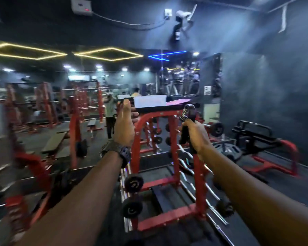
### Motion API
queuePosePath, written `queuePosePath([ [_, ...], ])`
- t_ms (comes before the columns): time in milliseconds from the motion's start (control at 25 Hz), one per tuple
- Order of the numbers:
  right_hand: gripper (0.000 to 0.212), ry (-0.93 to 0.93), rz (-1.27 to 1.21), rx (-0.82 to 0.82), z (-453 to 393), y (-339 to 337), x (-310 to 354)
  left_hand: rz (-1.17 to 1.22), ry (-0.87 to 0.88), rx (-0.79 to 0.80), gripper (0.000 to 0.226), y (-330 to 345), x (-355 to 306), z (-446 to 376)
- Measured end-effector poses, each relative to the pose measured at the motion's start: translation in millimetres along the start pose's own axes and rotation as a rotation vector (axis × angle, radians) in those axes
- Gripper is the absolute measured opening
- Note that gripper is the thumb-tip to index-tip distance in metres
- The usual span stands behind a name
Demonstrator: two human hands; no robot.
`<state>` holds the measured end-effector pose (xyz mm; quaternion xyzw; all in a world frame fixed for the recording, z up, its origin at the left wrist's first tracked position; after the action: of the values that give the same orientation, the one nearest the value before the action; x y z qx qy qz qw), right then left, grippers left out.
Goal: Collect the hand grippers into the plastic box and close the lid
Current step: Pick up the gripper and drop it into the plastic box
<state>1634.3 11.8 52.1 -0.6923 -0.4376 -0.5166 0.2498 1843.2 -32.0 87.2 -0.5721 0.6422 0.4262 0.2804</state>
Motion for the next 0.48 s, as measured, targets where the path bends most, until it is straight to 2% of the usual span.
queuePosePath([
  [80,0.022,0.005,0.049,-0.038,-7.5,-31.6,-2.3,-0.029,0.006,0.033,0.057,23.7,4.6,-0.8],
  [200,0.026,0.011,0.088,0.003,-15.3,-51.1,-2.0,-0.093,0.051,0.065,0.078,38.2,5.6,-3.3],
  [320,0.021,-0.001,0.070,0.034,-20.5,-40.6,2.1,-0.127,0.049,0.064,0.087,33.5,4.6,-13.9],
  [480,0.019,0.000,0.097,0.048,-30.5,-9.7,-4.0,-0.155,0.053,0.051,0.087,21.2,16.8,-27.7],
])
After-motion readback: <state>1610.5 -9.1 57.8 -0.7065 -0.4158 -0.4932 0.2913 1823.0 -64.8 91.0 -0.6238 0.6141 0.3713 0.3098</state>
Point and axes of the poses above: each hand's wrist, its own z-axis away from the middle knuckle, its own y-axis out of the palm, x = y × z, the point moved 1 cm from there along -z, towards the middle knuckle, and after that the axes turned 4 degrees about -x, right-handed, at the moved point
